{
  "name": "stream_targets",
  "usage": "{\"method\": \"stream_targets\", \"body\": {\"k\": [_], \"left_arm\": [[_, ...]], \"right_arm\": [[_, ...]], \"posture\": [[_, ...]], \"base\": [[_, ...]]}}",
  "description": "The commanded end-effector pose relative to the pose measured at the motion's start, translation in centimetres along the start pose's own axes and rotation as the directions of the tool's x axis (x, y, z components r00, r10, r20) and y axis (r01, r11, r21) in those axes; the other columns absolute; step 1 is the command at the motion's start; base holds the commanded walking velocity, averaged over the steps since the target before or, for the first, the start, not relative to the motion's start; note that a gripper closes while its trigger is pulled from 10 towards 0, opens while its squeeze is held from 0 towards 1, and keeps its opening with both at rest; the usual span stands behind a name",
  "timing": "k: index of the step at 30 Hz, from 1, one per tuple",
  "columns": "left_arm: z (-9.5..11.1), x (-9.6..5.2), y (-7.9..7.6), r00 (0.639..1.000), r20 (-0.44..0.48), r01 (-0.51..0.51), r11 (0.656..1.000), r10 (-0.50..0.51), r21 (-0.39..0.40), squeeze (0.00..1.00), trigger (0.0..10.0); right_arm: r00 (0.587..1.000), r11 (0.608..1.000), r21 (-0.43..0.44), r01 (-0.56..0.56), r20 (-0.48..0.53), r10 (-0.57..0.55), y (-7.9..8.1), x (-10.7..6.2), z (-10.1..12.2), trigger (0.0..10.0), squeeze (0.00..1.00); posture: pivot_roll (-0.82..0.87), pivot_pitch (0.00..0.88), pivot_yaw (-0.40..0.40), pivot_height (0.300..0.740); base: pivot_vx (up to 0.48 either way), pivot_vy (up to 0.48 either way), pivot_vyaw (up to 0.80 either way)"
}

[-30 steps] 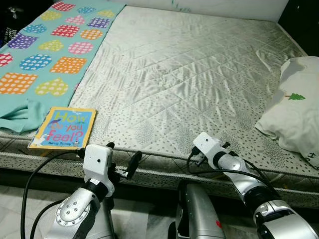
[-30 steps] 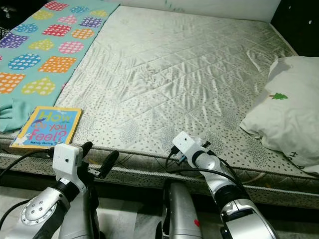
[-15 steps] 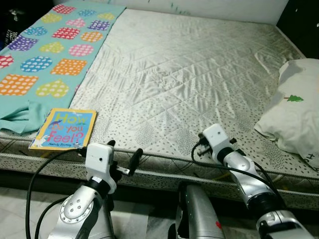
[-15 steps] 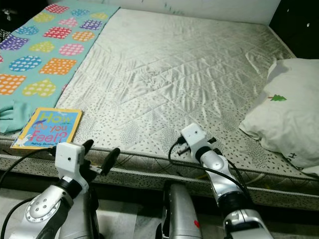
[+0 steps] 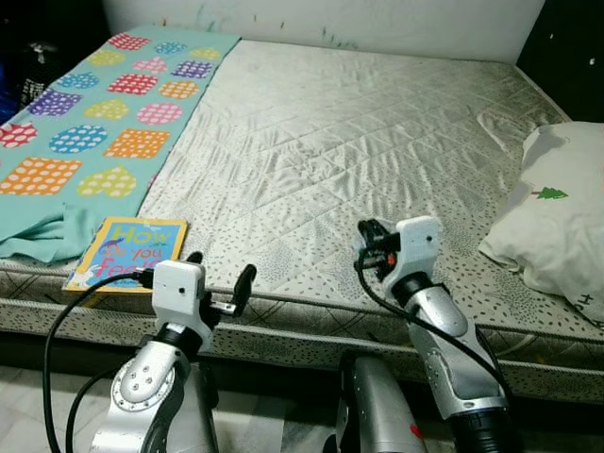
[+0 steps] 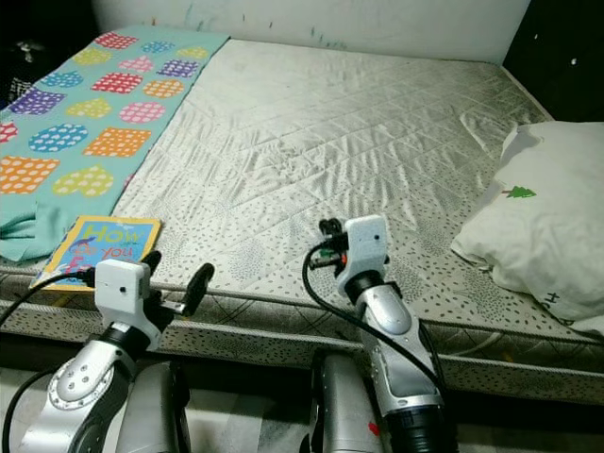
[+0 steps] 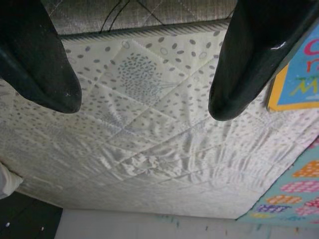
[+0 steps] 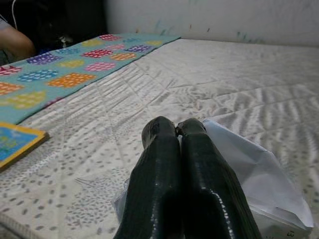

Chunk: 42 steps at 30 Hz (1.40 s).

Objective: Clean up the room

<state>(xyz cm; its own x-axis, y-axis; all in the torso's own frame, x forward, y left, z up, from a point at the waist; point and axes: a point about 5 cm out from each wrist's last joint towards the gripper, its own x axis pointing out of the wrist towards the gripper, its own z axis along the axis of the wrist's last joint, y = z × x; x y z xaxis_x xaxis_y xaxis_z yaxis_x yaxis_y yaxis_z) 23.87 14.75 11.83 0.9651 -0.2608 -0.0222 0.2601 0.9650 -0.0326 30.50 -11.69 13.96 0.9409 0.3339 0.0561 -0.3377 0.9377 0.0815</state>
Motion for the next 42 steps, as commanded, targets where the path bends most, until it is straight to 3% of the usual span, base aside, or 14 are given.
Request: {"method": "stream_targets", "body": {"k": [1,42], "left_arm": [[-0.14,-0.17,-0.14,1.0,-0.001,-0.003,1.0,0.003,0.004,0.0,10.0],[-0.35,0.29,-0.28,1.0,-0.018,0.018,1.0,-0.018,0.009,0.0,10.0]], "right_arm": [[1.0,1.0,0.021,-0.002,0.021,0.002,-0.22,-0.05,0.81,10.0,0.0],[1.0,1.0,-0.006,-0.006,0.009,0.006,-0.27,0.85,1.34,10.0,0.0]], "posture": [[0.08,0.016,-0.046,0.497],[0.08,0.005,-0.042,0.736]], "base": [[0.0,0.0,0.0],[0.0,0.0,0.0]]}}
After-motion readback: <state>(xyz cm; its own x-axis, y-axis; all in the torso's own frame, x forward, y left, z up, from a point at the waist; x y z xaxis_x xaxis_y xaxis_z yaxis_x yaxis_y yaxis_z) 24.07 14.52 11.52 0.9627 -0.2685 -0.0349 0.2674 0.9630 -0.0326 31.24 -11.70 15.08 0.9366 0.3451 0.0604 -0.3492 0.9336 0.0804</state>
